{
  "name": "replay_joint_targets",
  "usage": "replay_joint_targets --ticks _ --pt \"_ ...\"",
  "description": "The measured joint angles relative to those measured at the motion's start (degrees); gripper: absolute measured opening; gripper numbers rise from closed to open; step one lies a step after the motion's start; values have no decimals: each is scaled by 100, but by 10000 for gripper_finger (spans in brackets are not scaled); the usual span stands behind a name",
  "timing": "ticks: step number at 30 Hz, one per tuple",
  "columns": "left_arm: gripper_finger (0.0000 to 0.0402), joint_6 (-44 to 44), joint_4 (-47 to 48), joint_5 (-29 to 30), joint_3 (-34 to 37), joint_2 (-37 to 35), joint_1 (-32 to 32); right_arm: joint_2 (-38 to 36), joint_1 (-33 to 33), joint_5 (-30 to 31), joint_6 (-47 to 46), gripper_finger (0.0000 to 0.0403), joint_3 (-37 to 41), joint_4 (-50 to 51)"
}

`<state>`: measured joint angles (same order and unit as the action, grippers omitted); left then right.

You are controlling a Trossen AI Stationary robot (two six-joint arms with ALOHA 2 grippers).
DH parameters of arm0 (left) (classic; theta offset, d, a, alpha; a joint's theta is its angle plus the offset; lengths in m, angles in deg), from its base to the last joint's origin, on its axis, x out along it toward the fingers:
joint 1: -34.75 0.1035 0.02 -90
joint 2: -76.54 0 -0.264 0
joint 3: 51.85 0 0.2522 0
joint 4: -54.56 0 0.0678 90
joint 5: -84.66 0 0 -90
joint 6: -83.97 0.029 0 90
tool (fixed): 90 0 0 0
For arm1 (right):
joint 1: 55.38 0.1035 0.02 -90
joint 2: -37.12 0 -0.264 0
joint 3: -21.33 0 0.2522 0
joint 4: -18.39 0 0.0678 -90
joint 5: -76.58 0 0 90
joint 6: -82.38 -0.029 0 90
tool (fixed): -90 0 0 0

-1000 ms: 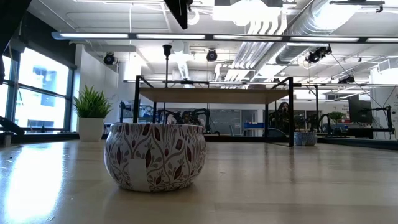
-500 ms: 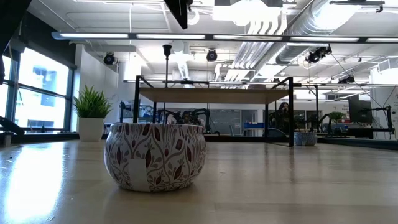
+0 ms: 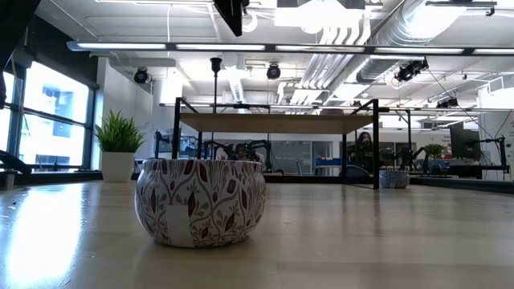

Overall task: Pick & Place candle stick holders
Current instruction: Put the right candle holder on the shelf

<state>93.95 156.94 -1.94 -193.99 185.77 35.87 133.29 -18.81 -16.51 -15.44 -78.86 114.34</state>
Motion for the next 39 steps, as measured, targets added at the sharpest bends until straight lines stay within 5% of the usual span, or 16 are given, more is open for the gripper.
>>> replay_joint_targets --ticks 31,39 --pt "294 -859 -169 -6 0 0 -9 -429 -1093 775 3269 131 -1025 781" --pt "294 -887 -430 -799 33 0 -15 -513 -1846 841 4629 131 -1025 785"
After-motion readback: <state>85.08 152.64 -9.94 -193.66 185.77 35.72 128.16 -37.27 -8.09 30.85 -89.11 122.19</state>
